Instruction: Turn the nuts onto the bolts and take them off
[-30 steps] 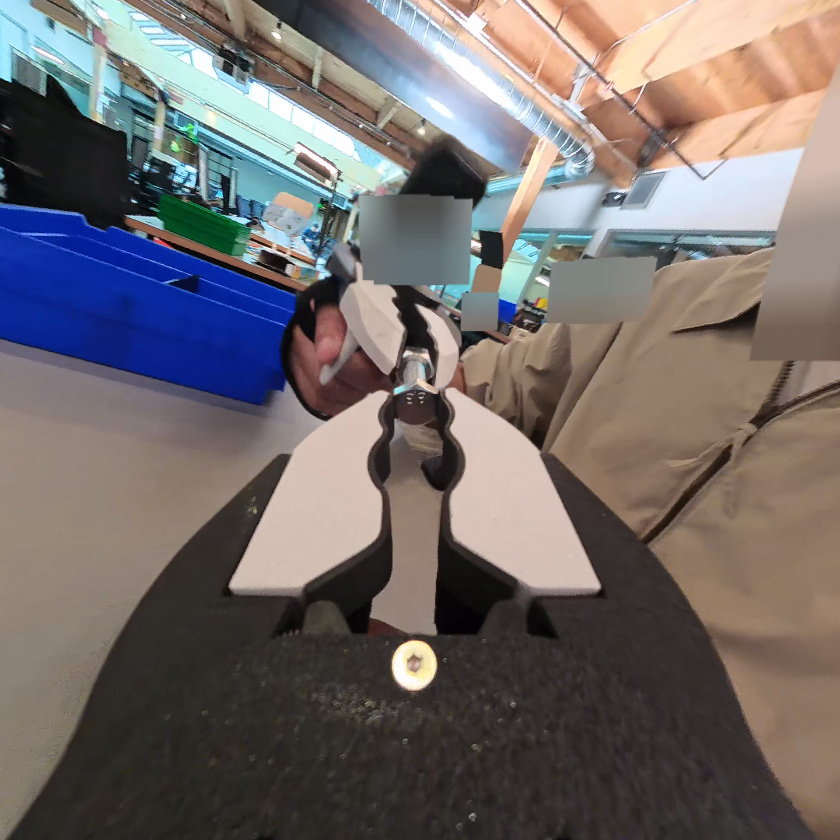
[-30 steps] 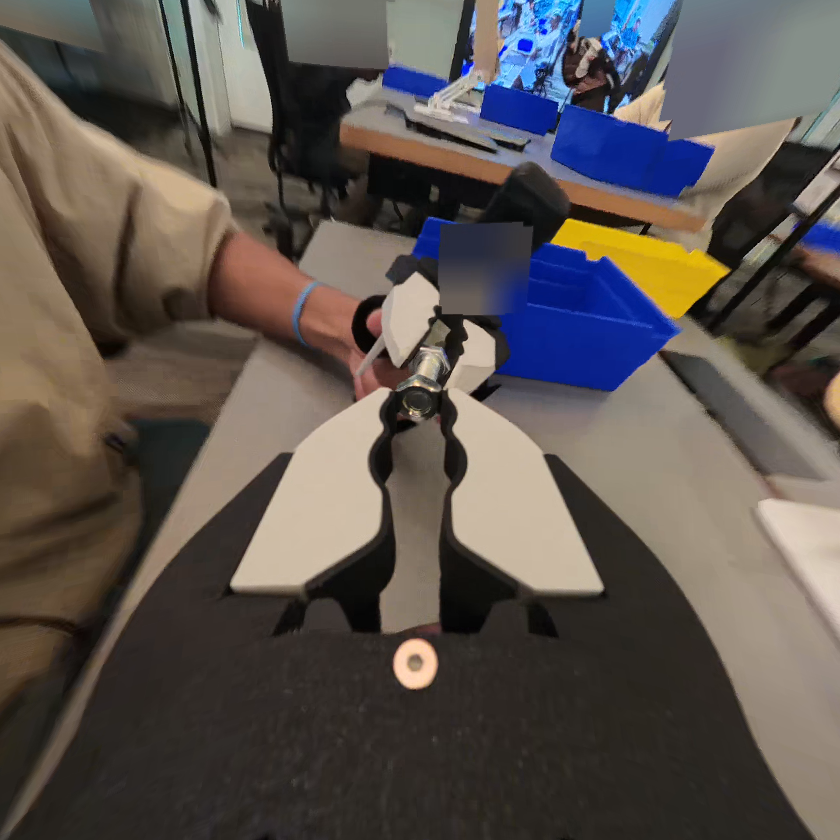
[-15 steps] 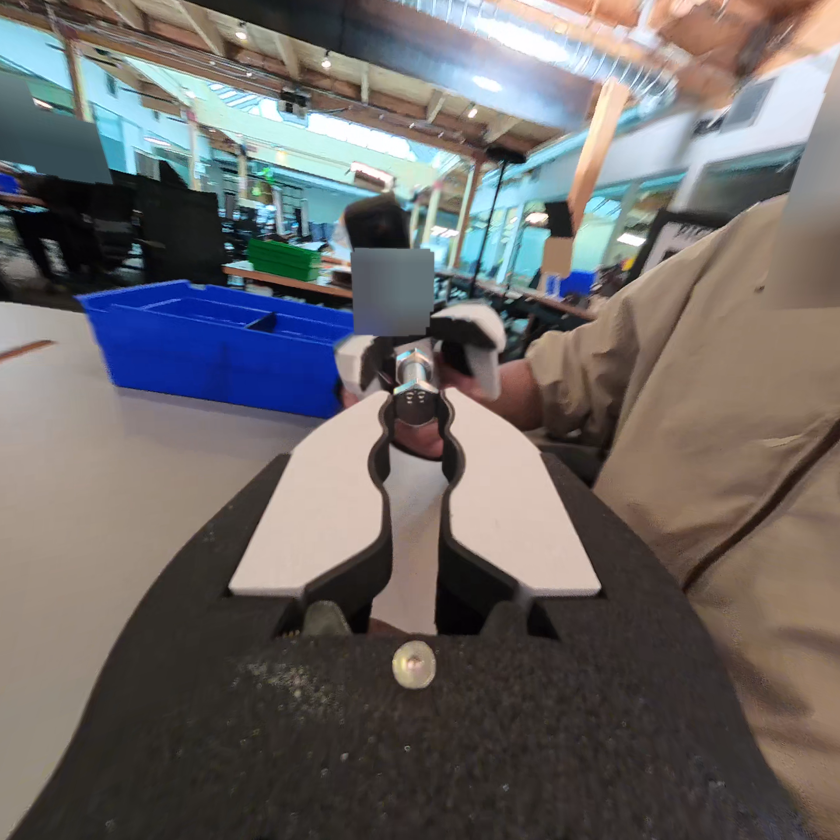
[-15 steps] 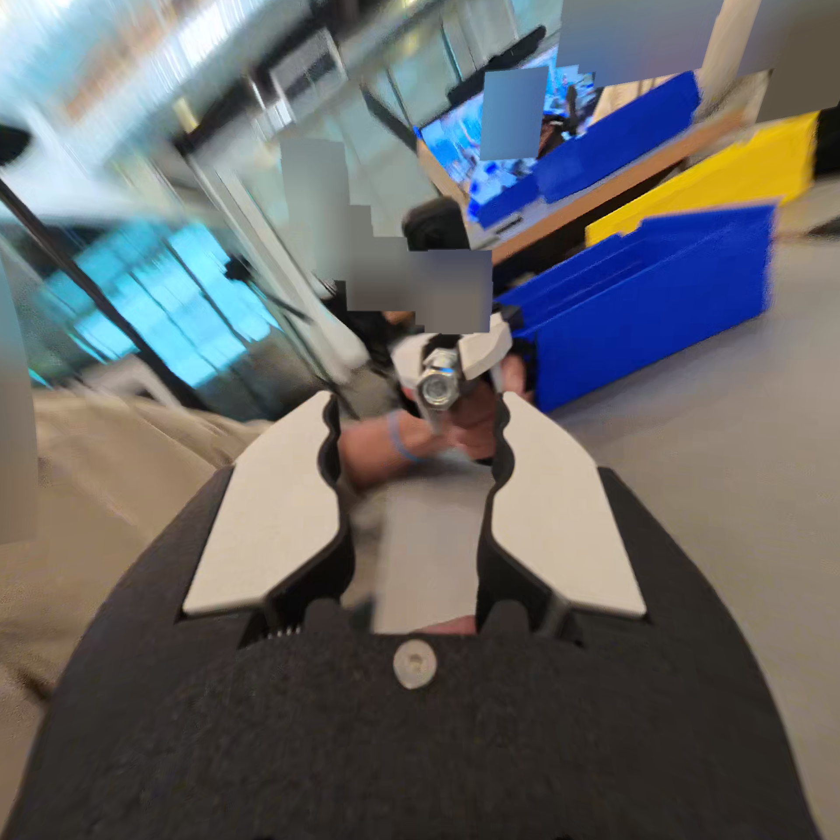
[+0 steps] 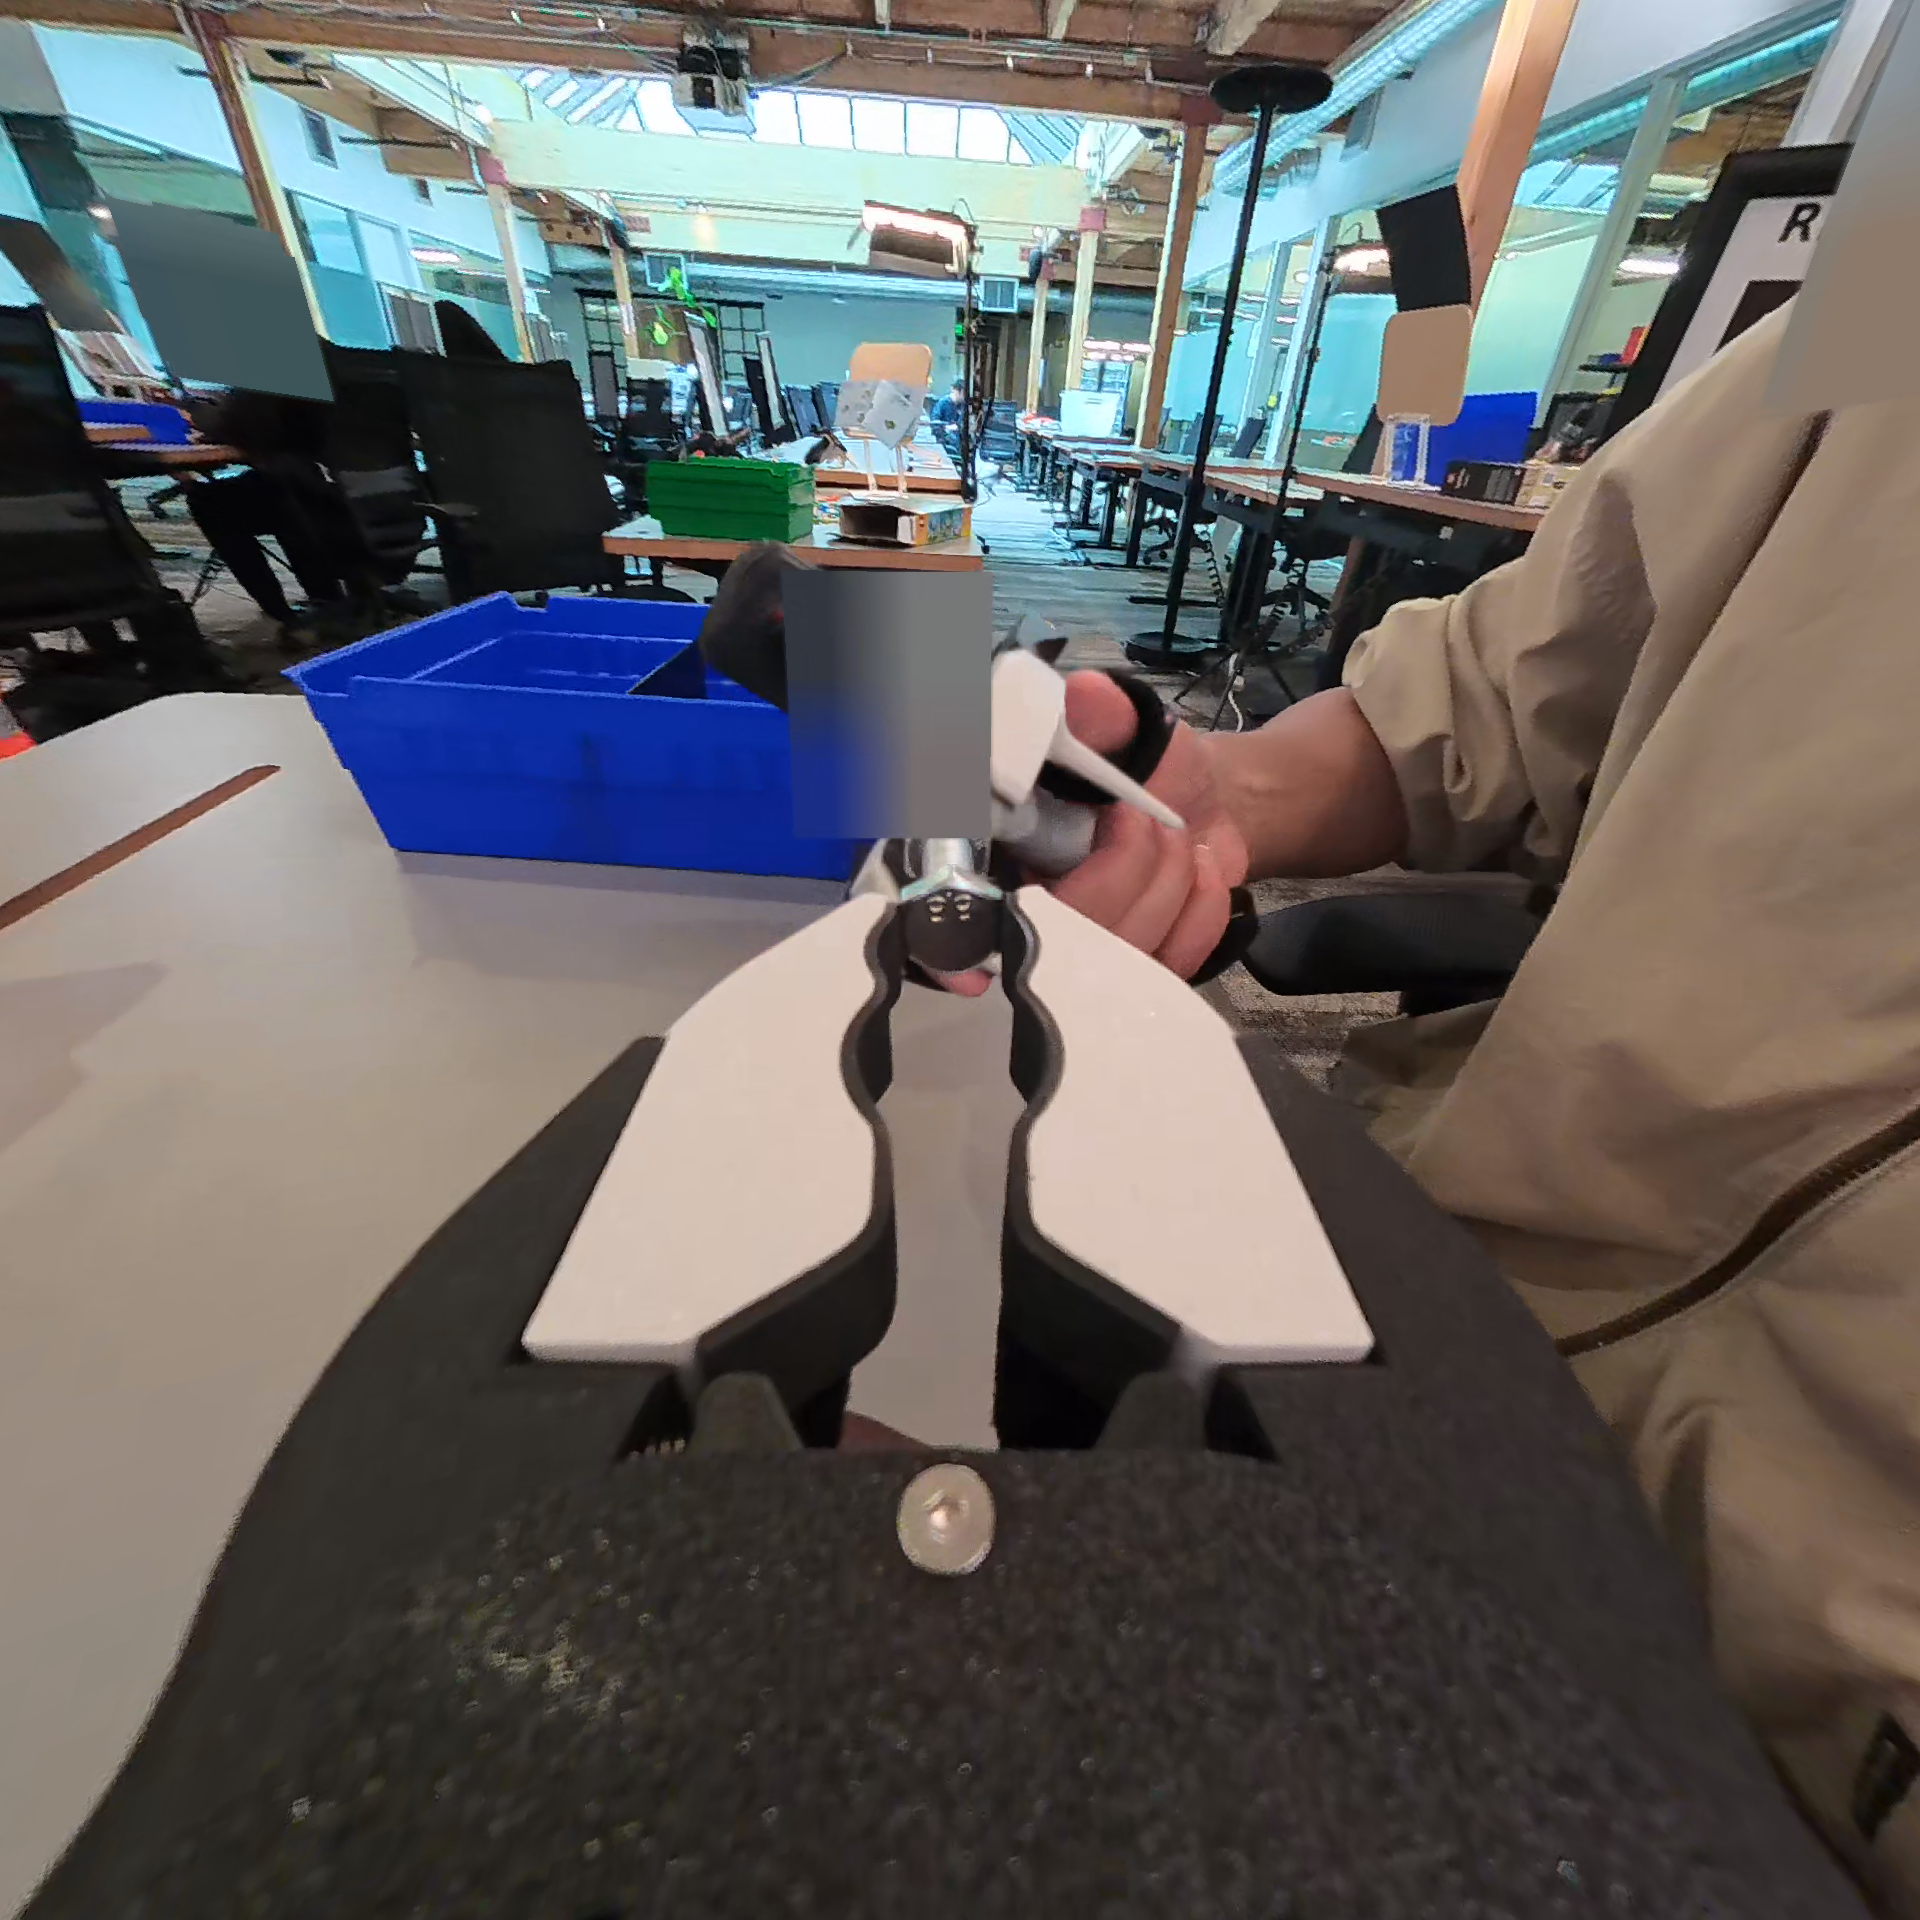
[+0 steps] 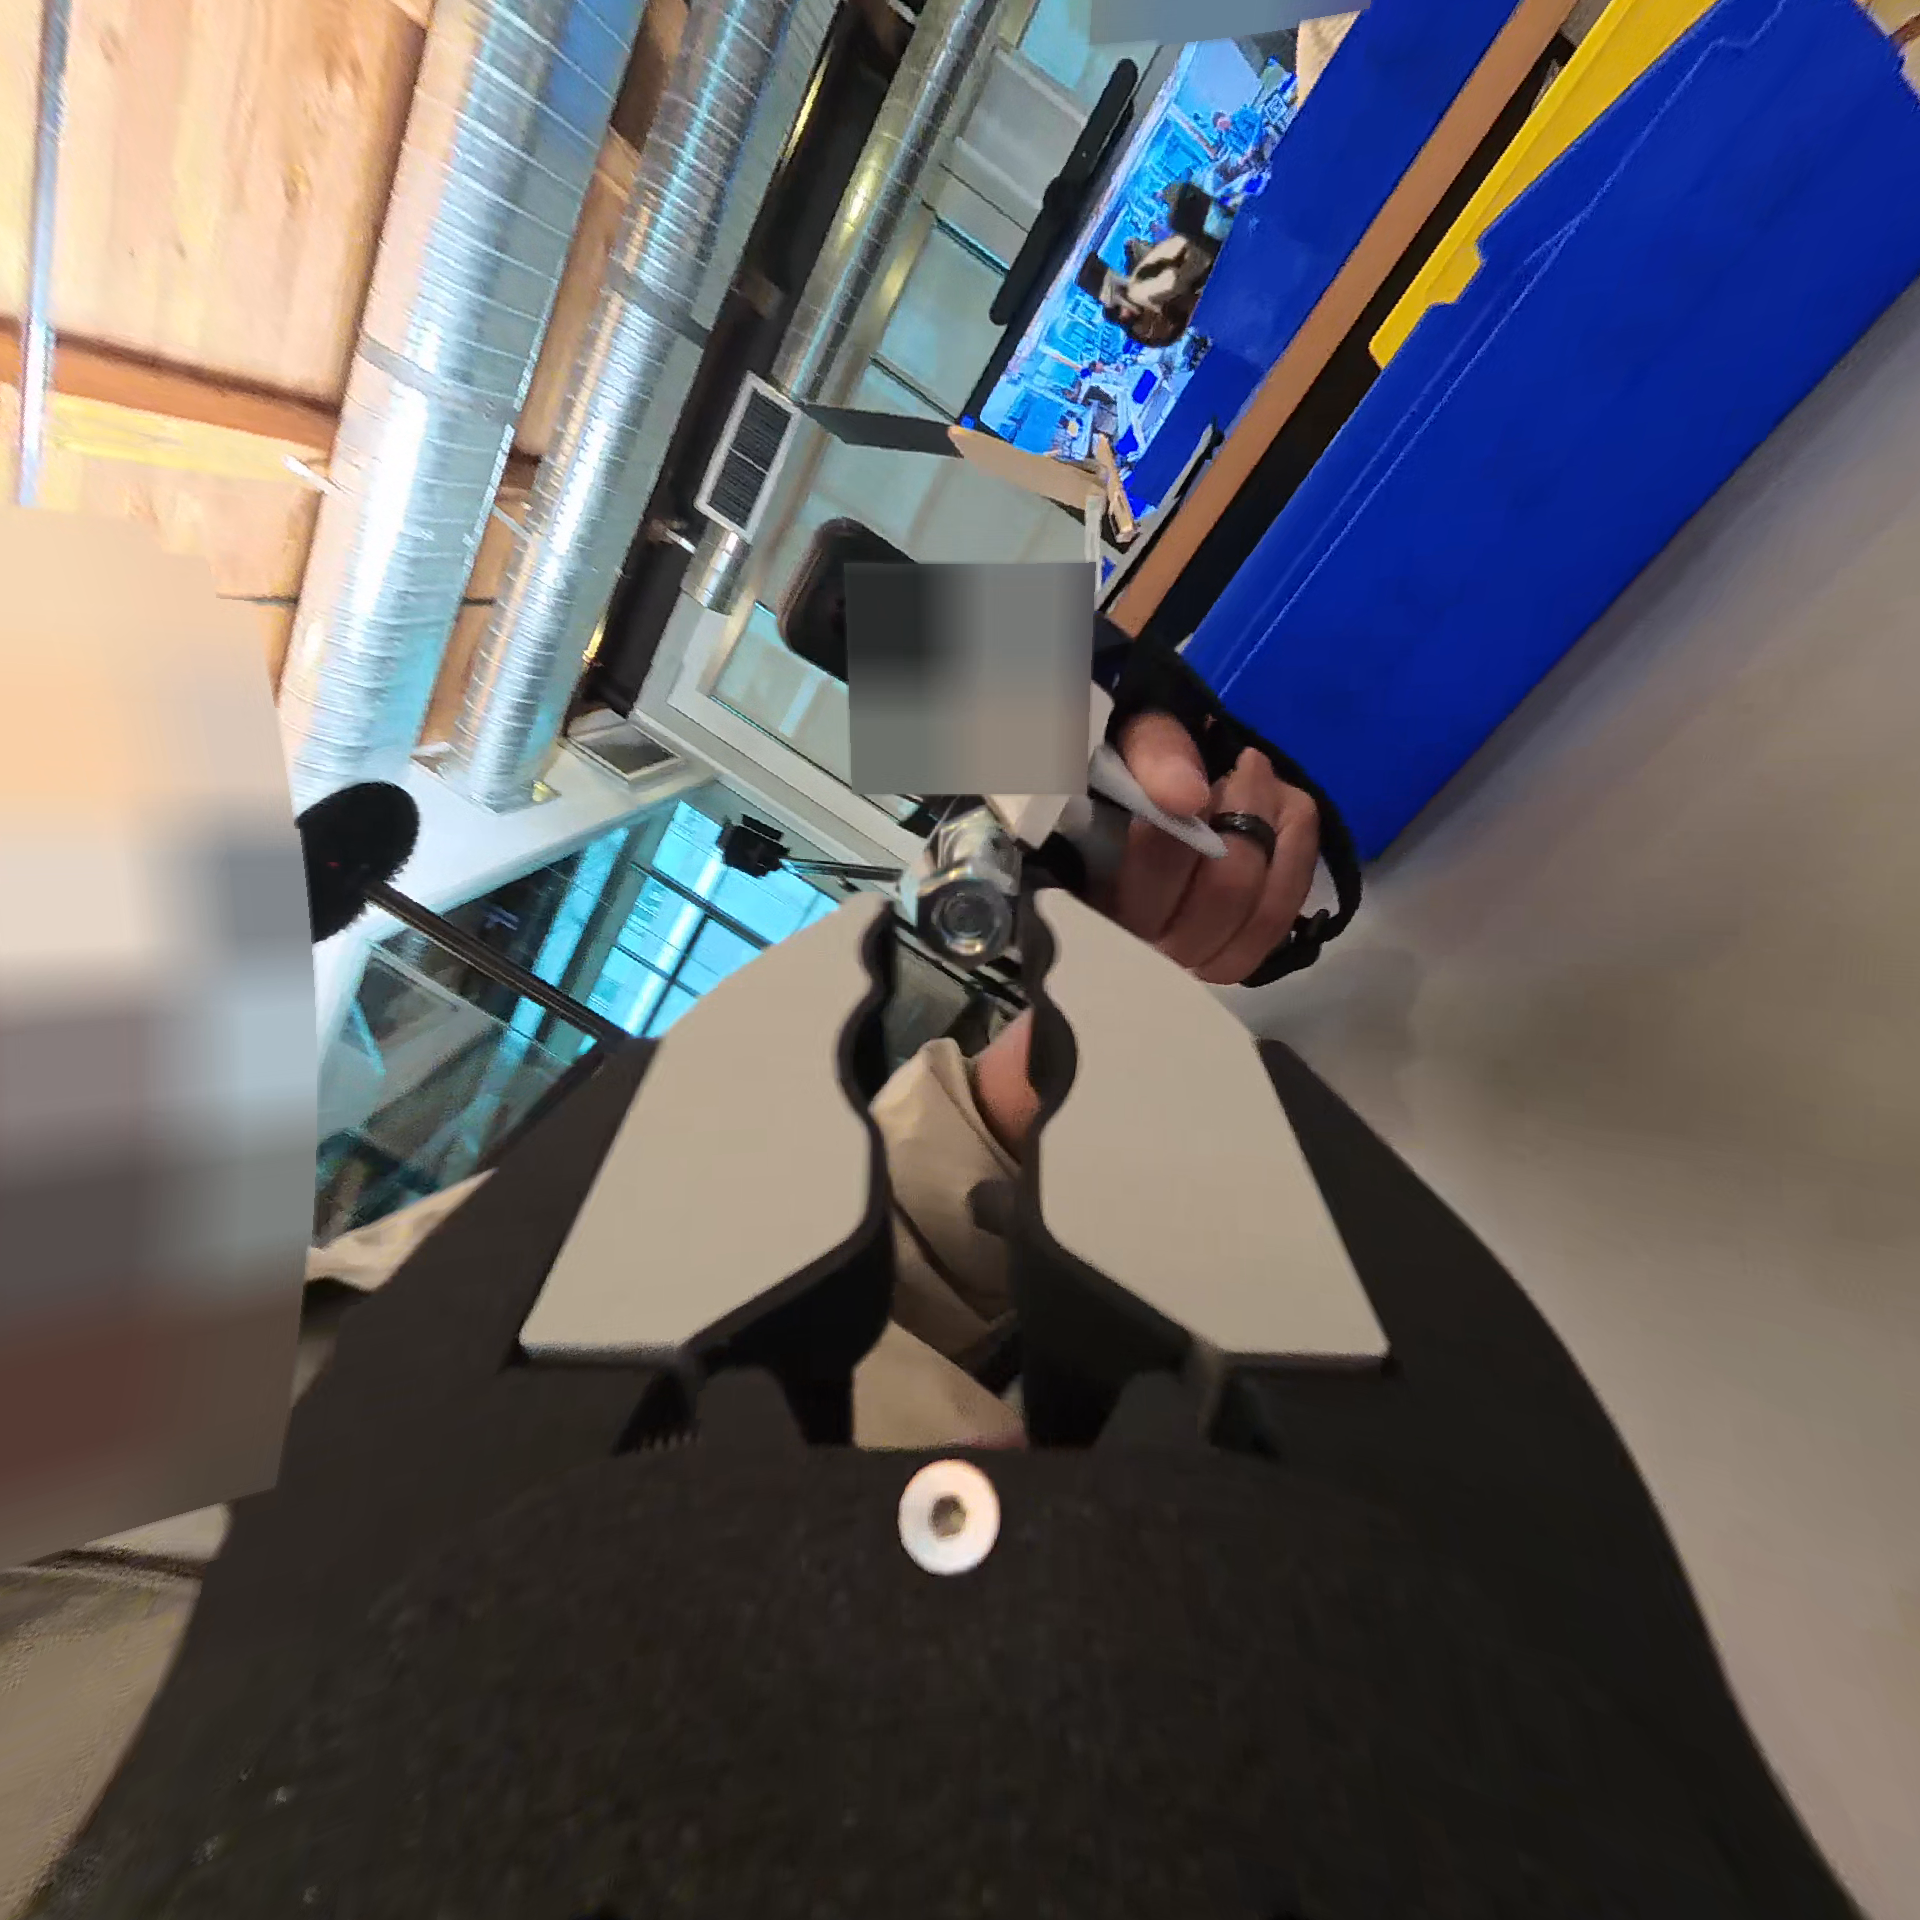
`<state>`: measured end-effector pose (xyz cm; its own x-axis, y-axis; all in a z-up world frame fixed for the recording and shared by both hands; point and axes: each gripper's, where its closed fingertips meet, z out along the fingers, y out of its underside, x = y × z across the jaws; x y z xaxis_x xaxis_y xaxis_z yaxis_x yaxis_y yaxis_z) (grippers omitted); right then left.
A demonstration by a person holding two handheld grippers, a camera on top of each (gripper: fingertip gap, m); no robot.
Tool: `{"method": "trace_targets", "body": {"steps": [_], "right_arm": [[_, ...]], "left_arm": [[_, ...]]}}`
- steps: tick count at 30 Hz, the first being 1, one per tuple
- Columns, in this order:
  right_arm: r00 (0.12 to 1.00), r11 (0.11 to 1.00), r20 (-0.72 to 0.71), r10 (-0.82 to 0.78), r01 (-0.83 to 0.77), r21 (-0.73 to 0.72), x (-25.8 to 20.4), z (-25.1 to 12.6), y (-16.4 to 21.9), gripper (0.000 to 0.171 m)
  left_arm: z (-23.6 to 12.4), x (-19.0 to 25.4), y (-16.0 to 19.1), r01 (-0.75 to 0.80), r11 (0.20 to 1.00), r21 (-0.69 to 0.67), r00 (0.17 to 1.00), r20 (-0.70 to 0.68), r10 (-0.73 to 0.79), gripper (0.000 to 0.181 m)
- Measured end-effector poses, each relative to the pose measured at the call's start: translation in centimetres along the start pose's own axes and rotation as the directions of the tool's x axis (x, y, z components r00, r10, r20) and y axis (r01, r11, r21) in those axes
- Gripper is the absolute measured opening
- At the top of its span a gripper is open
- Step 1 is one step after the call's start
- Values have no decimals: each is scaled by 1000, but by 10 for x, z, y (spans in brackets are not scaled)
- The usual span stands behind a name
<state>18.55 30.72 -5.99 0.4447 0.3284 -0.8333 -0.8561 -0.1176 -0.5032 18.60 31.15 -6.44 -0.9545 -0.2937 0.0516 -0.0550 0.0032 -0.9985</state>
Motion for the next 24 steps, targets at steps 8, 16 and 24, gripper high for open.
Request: {"method": "trace_targets", "body": {"steps": [8,16,24], "right_arm": [[874,872,-97,-476,456,-176,2,-1,2,18],[188,137,72,-980,885,-446,6,-7,4,18],[-83,-124,107,-991,873,-471,7,-4,-2,52]], "left_arm": [[1,2,-1,121,991,49,990,-76,-118,18],[5,8,2,332,940,81,921,-245,-304,17],[3,6,1,329,940,88,922,-243,-300,17]]}}
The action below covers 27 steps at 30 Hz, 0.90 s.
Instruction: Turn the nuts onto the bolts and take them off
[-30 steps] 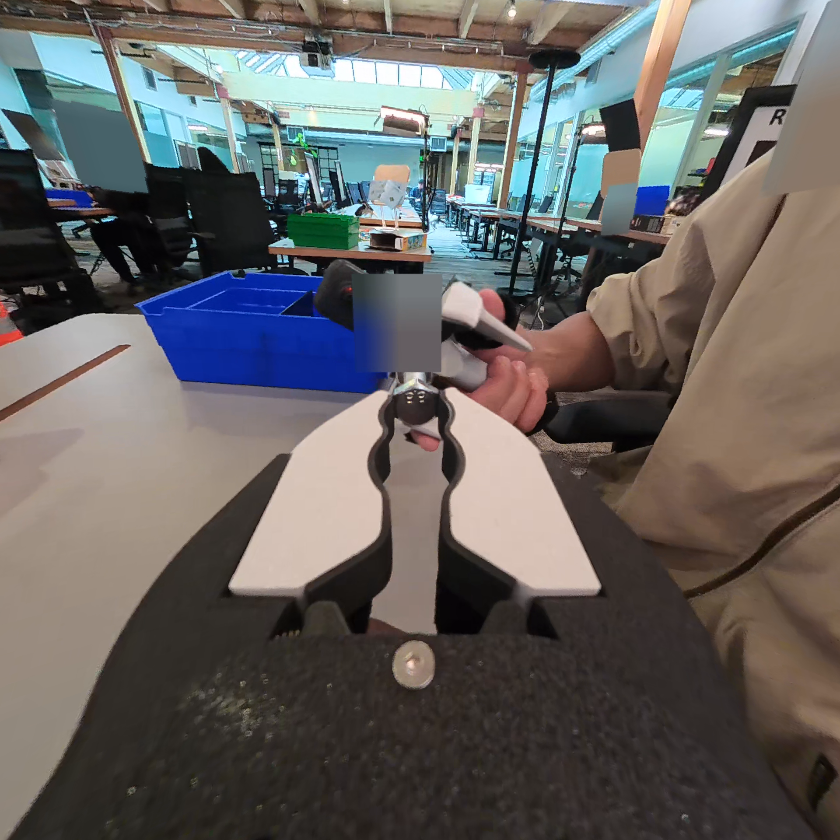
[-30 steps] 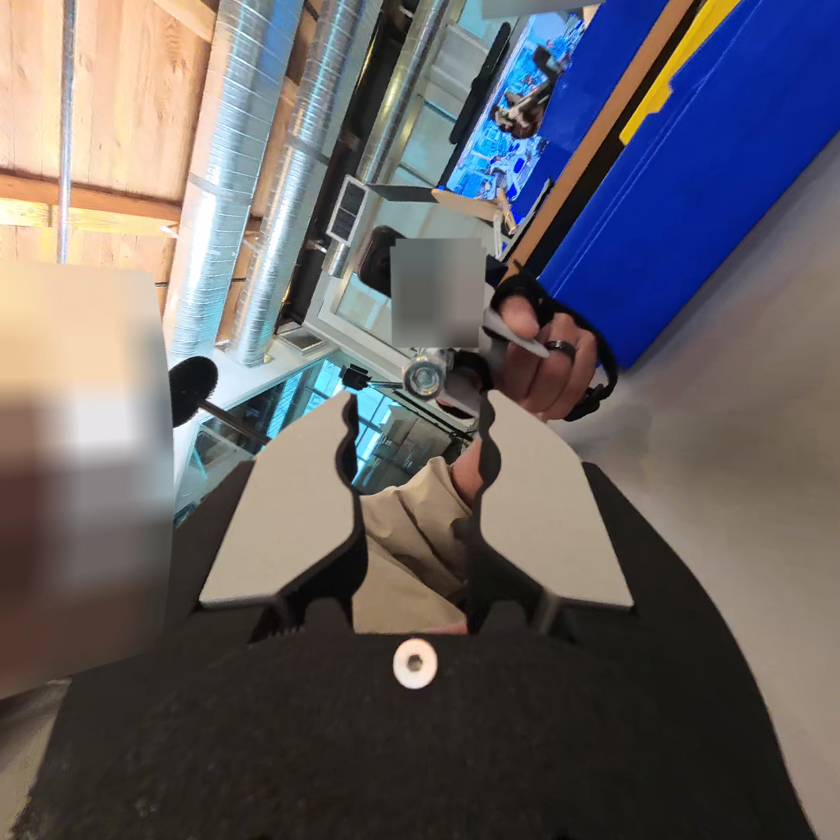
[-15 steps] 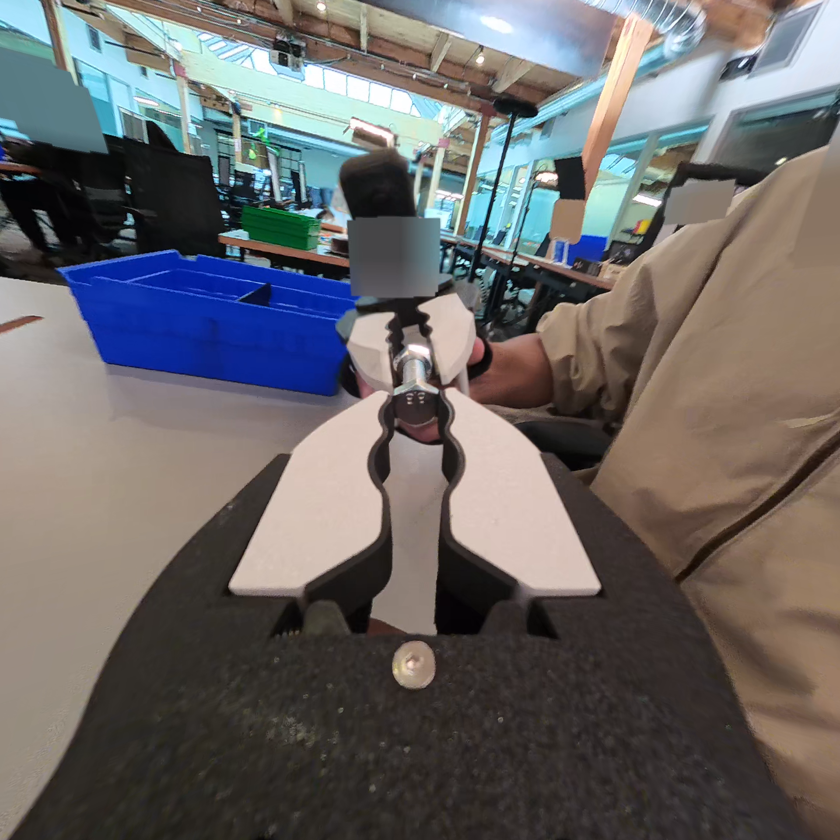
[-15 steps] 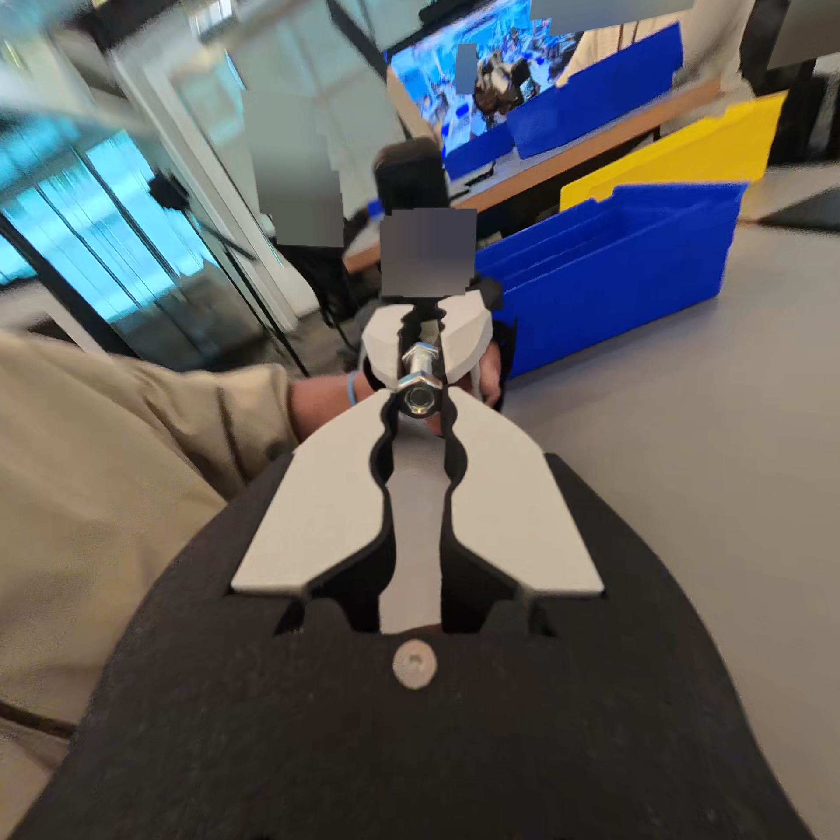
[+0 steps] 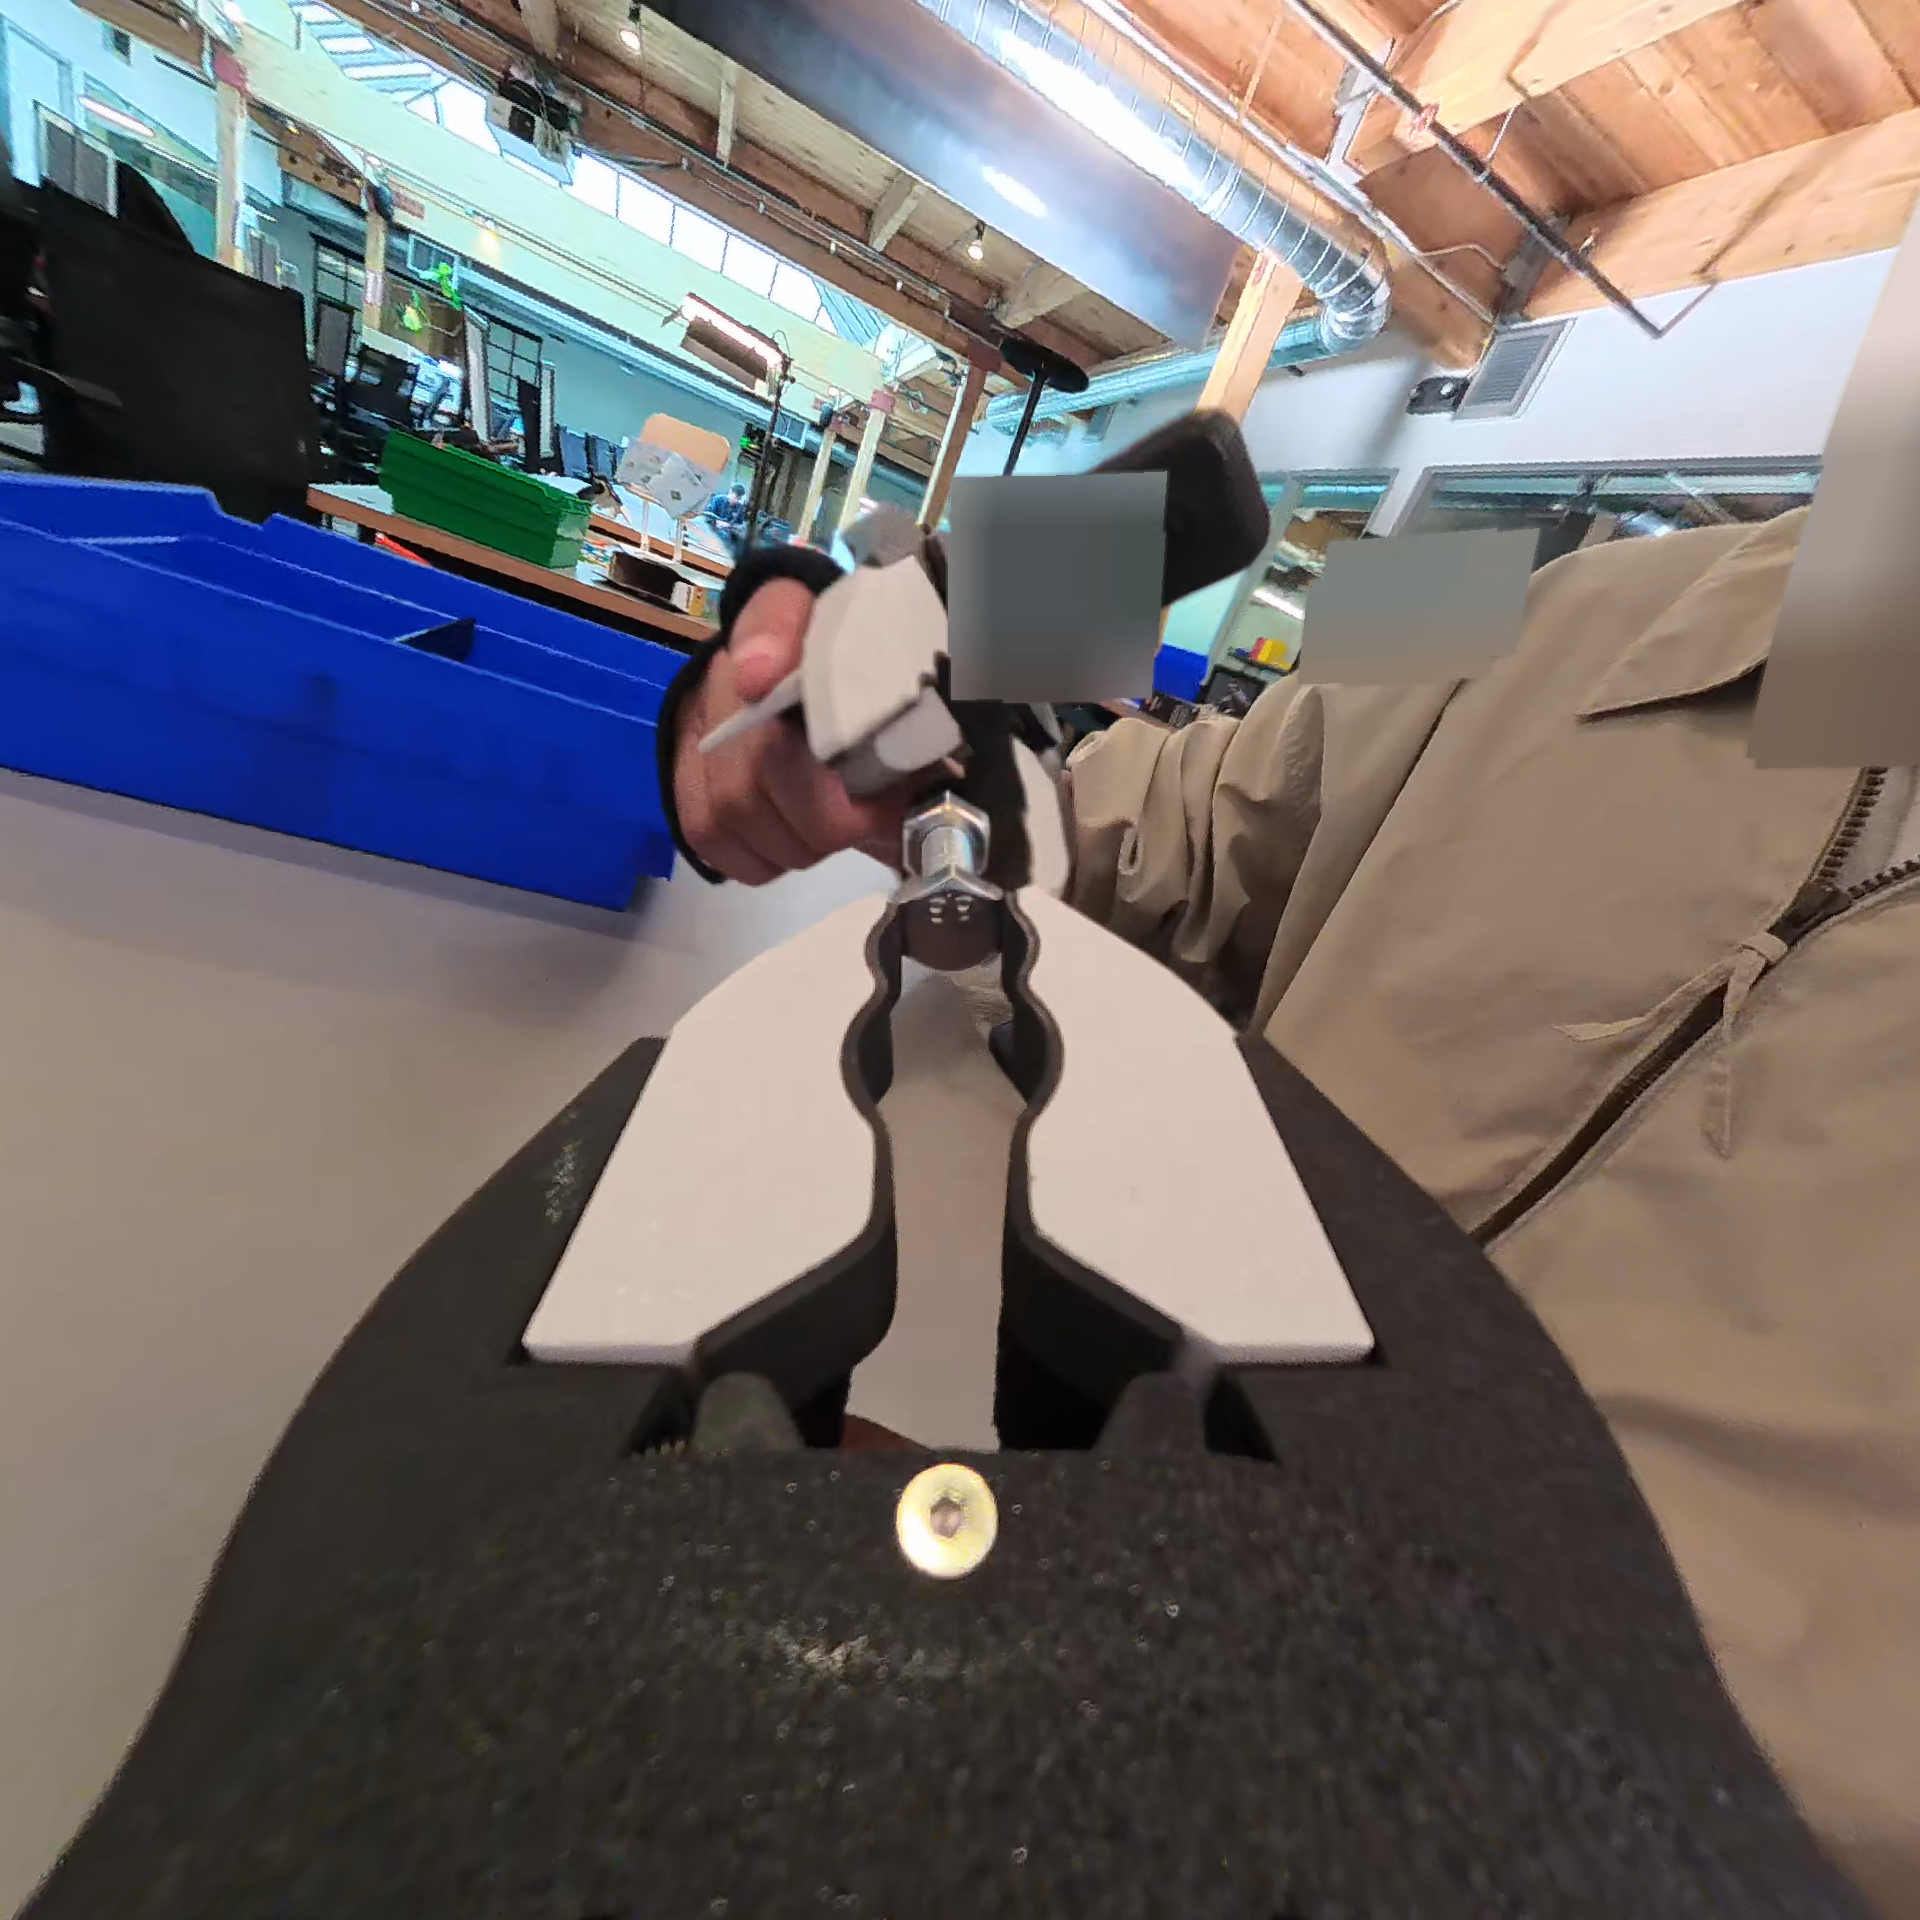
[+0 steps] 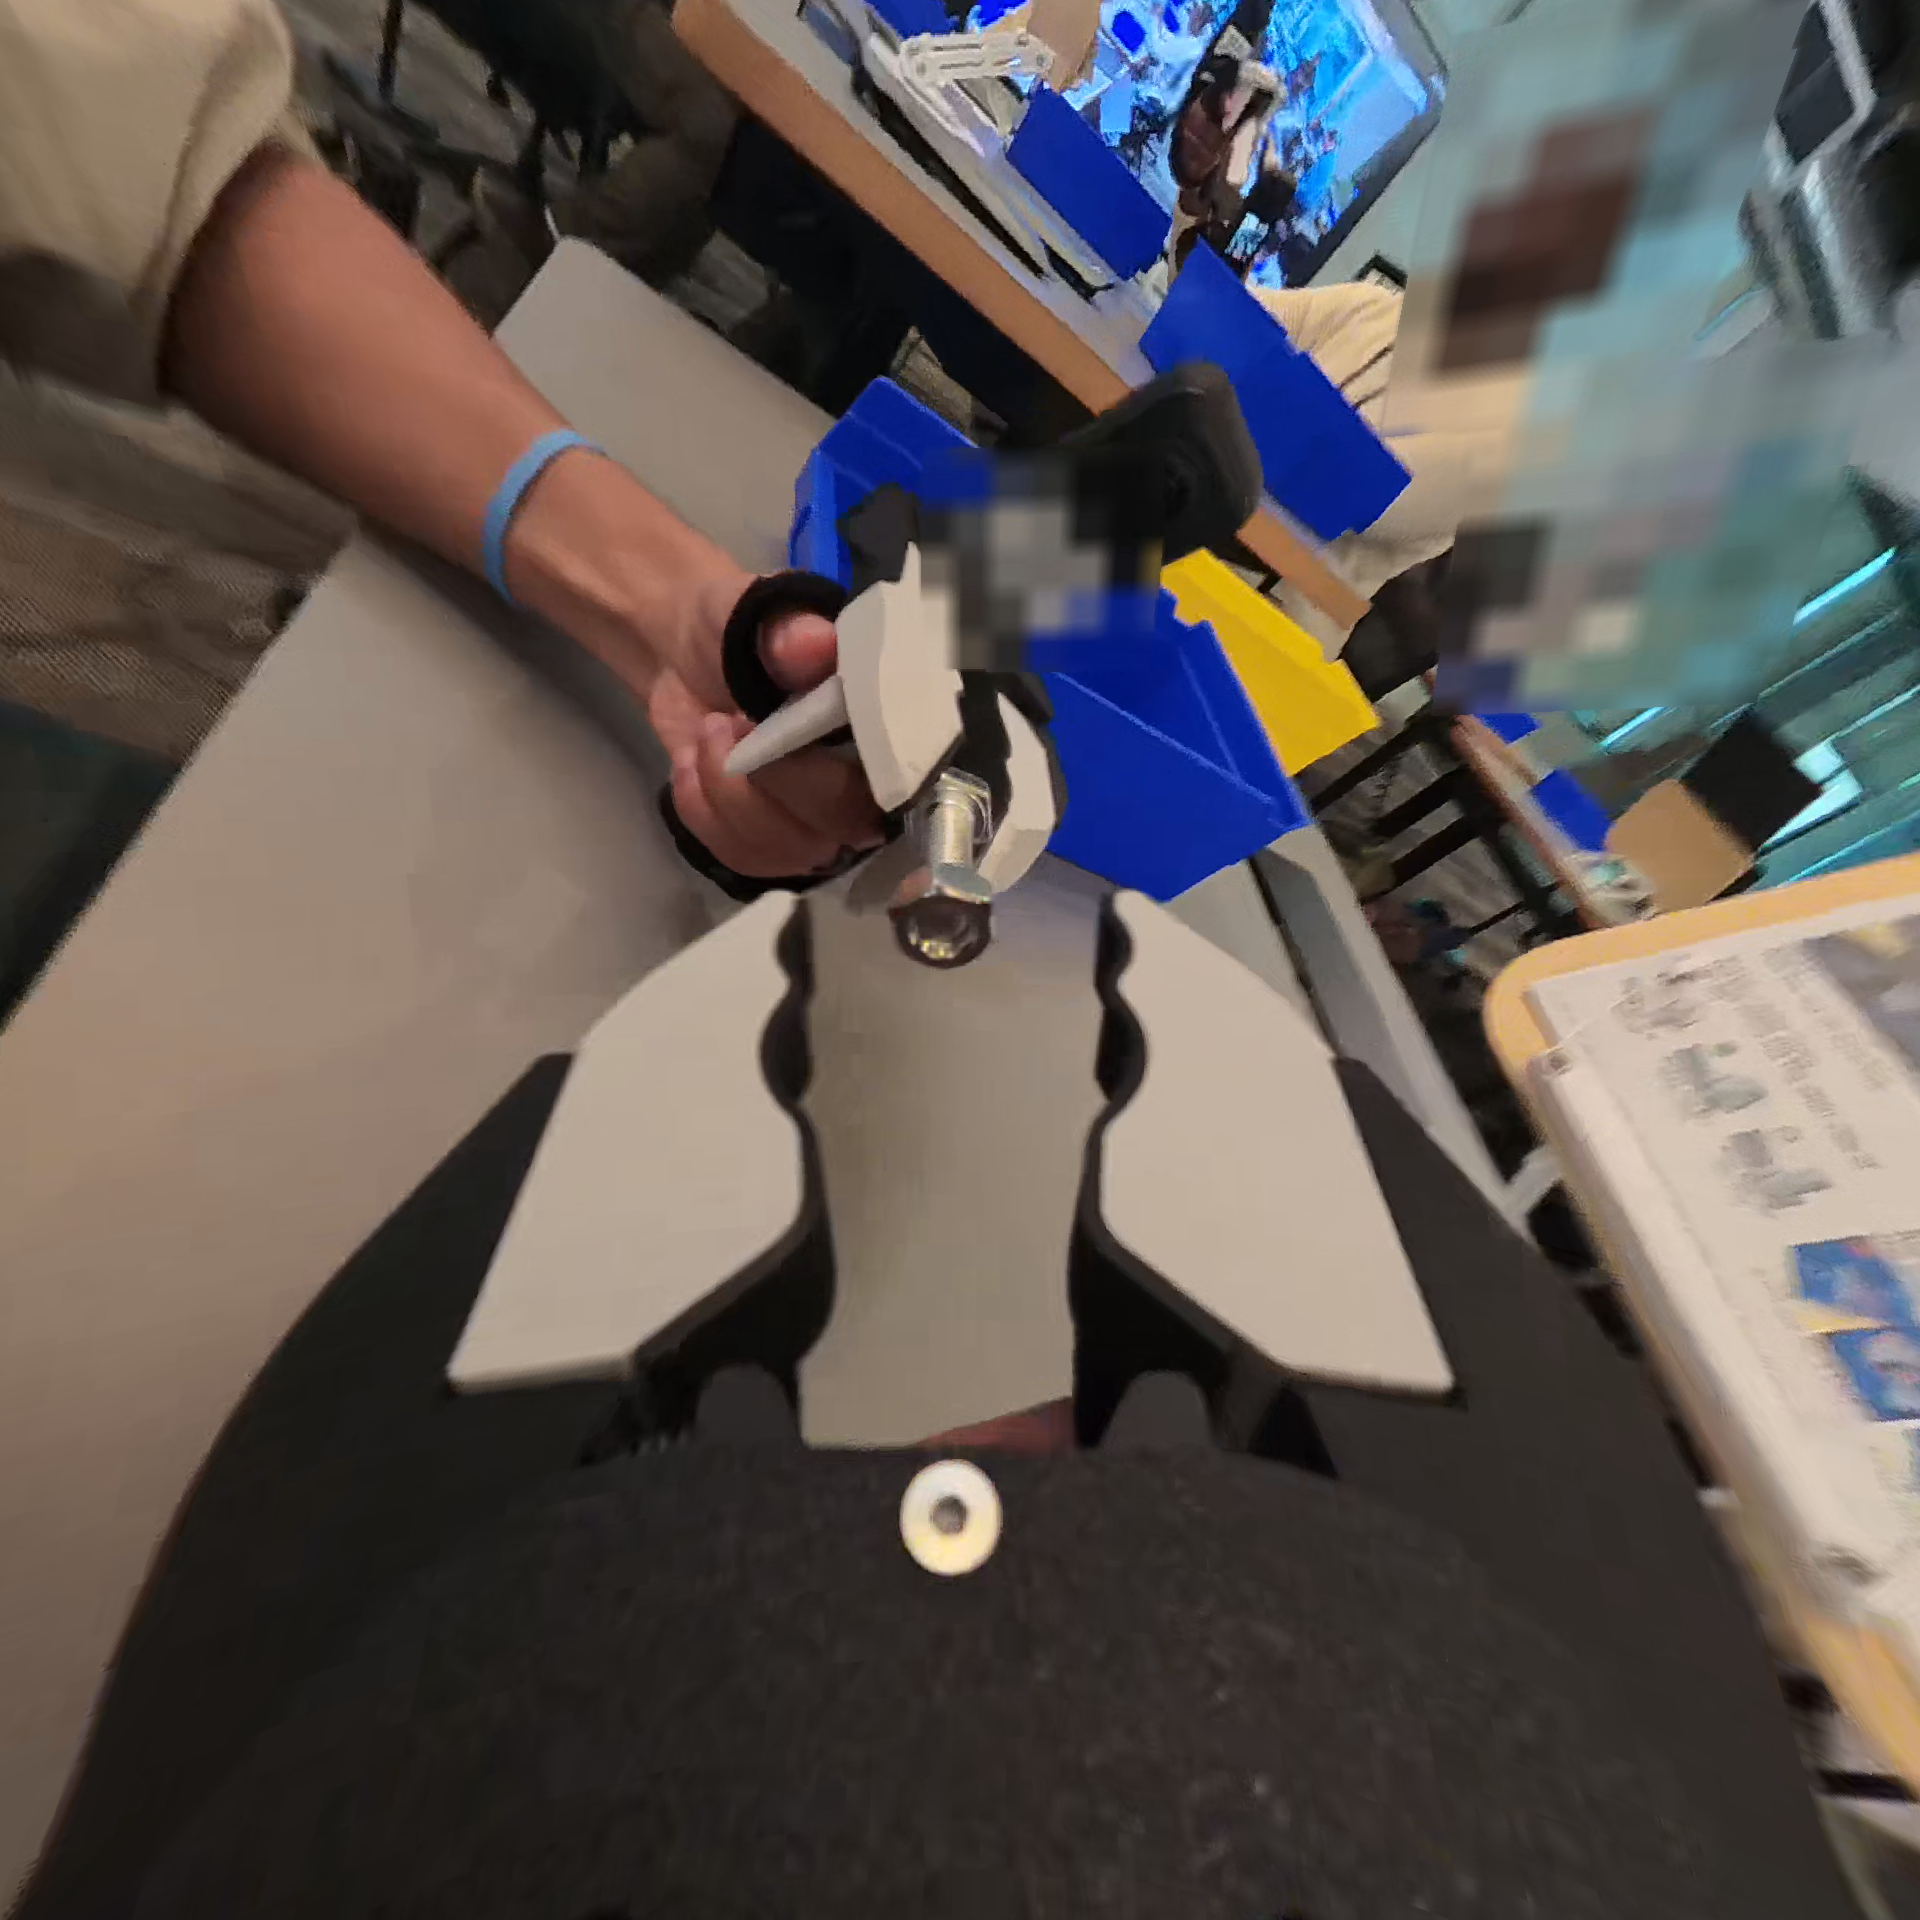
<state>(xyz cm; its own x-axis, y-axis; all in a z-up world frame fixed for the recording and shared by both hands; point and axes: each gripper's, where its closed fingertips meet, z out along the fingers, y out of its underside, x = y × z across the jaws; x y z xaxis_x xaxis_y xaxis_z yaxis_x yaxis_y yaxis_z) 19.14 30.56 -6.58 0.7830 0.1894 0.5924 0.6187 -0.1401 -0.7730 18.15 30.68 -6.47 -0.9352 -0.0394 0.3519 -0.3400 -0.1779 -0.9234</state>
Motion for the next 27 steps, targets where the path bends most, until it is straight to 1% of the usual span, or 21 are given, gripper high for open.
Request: {"method": "trace_targets", "body": {"steps": [1,3,4,5,6,7,8,9,10,11,12,14,15,17,19,20,21,22,24,25,27], "right_arm": [[997,997,11,77,-77,11,0,1,0,61],[964,961,37,264,-266,79,1,-1,-4,64],[920,913,70,384,-390,117,1,-2,-5,67],[848,835,117,517,-530,149,2,-3,-6,68],[739,718,178,650,-673,175,3,-4,-7,68],[598,566,250,762,-802,192,4,-6,-7,68],[436,391,324,839,-899,197,6,-7,-7,67],[273,219,386,881,-959,178,7,-7,-4,63],[136,79,445,885,-986,144,6,-7,-4,65],[33,-33,503,864,-992,122,5,-8,-5,63],[-43,-115,528,848,-988,104,5,-7,-5,60],[-146,-210,531,834,-976,61,1,-2,-2,54],[-180,-241,538,824,-969,45,-1,0,-2,46],[-215,-270,536,816,-963,24,-3,4,0,41],[-216,-274,538,815,-961,30,-3,5,2,29],[-202,-263,528,825,-964,42,-2,5,3,18],[-181,-243,511,840,-968,56,-2,5,5,18],[-152,-212,492,857,-975,67,-1,5,6,18],[-54,-114,459,887,-988,103,-2,5,6,18],[10,-46,442,897,-992,115,-3,4,4,18],[178,133,392,903,-981,139,-4,2,2,18]], "left_arm": [[-1,-1,-1,-19,1000,0,1000,16,19,17],[-2,0,-3,-52,999,-9,998,38,52,17],[-3,-1,-4,-82,996,-17,995,62,83,18],[-4,-3,-6,-113,993,-20,989,89,115,18],[-6,-4,-8,-148,989,-32,982,115,150,18],[-8,-5,-9,-183,982,-48,972,144,188,17],[-9,-6,-10,-218,974,-66,959,173,227,18],[-10,-7,-10,-251,964,-90,945,194,265,18],[-11,-8,-9,-274,955,-111,934,207,292,18],[-11,-8,-8,-296,946,-133,922,220,319,18],[-10,-9,-7,-309,939,-151,913,229,338,18],[-9,-10,-4,-315,933,-175,908,231,350,18],[-9,-11,-2,-320,930,-182,904,236,357,18],[-7,-12,1,-315,928,-196,906,228,356,18],[-6,-12,4,-313,927,-206,907,223,356,18],[-5,-12,6,-309,927,-214,910,218,354,18],[-5,-14,6,-311,926,-214,905,231,357,18],[-5,-15,8,-303,928,-218,908,231,350,18],[-4,-14,7,-278,940,-195,922,220,319,18],[-4,-13,6,-257,950,-176,935,204,291,18],[-2,-10,6,-213,967,-140,957,170,235,17]]}}
